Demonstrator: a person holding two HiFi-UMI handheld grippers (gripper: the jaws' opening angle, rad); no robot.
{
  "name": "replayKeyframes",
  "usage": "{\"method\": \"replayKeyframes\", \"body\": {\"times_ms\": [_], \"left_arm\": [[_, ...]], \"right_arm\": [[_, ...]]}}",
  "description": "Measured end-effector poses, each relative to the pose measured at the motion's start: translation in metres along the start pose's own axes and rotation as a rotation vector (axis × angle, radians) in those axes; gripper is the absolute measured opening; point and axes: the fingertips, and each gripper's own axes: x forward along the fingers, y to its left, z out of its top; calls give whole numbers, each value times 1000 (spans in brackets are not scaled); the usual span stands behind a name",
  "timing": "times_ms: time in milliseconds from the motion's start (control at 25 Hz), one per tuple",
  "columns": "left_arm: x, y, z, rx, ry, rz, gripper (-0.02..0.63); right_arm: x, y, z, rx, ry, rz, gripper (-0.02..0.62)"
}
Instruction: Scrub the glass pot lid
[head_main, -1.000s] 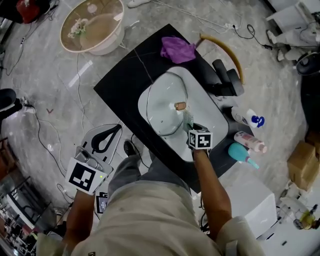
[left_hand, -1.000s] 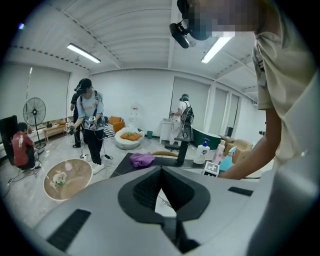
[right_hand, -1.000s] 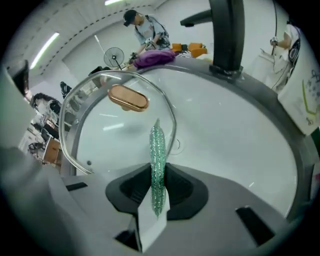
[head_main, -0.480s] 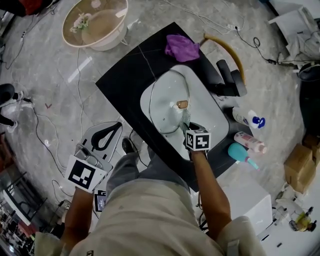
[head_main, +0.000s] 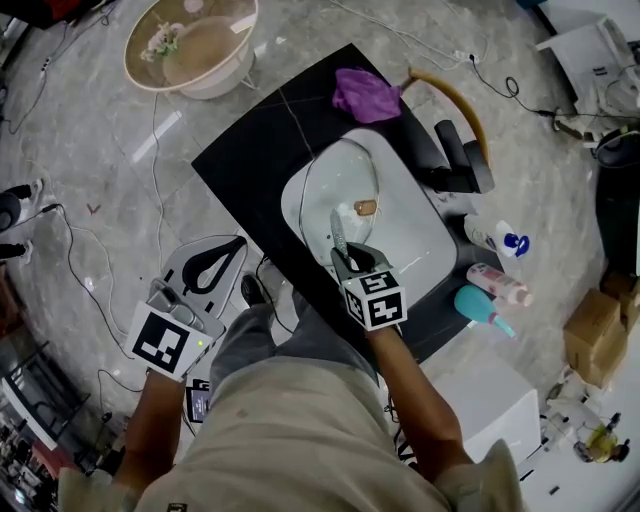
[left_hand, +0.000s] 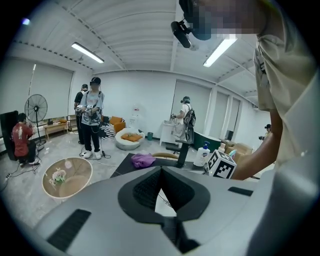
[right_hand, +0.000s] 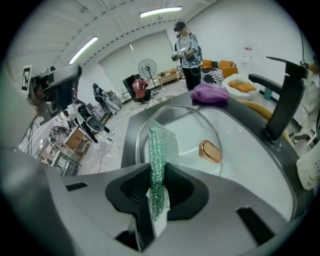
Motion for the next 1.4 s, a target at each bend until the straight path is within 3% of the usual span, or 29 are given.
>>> {"method": "replayKeyframes", "body": {"times_ms": [200, 400, 720, 960, 1040, 1200, 1240, 1400], "left_arm": [[2, -2, -4, -11, 11, -3, 14], [3, -1, -8, -12, 22, 2, 14], [14, -4, -10, -12, 35, -13, 14], [22, -7, -12, -5, 48, -24, 14], [24, -8, -14, -4, 52, -28, 14], [29, -11, -17, -8, 58, -34, 14], [30, -11, -18, -9, 59, -35, 14], [32, -14, -21, -18, 62, -35, 14]], "right_arm": [[-4, 20, 29, -58, -52, 46, 83], [-5, 10, 26, -62, -60, 28, 83], [15, -63, -31, 10, 62, -75, 83], [37, -95, -68, -84, 180, -87, 81], [42, -110, -85, -19, 222, -102, 86], [50, -142, -89, 338, 153, -81, 91], [50, -149, -85, 384, 132, -77, 89], [51, -161, -69, 390, 130, -24, 89]]}}
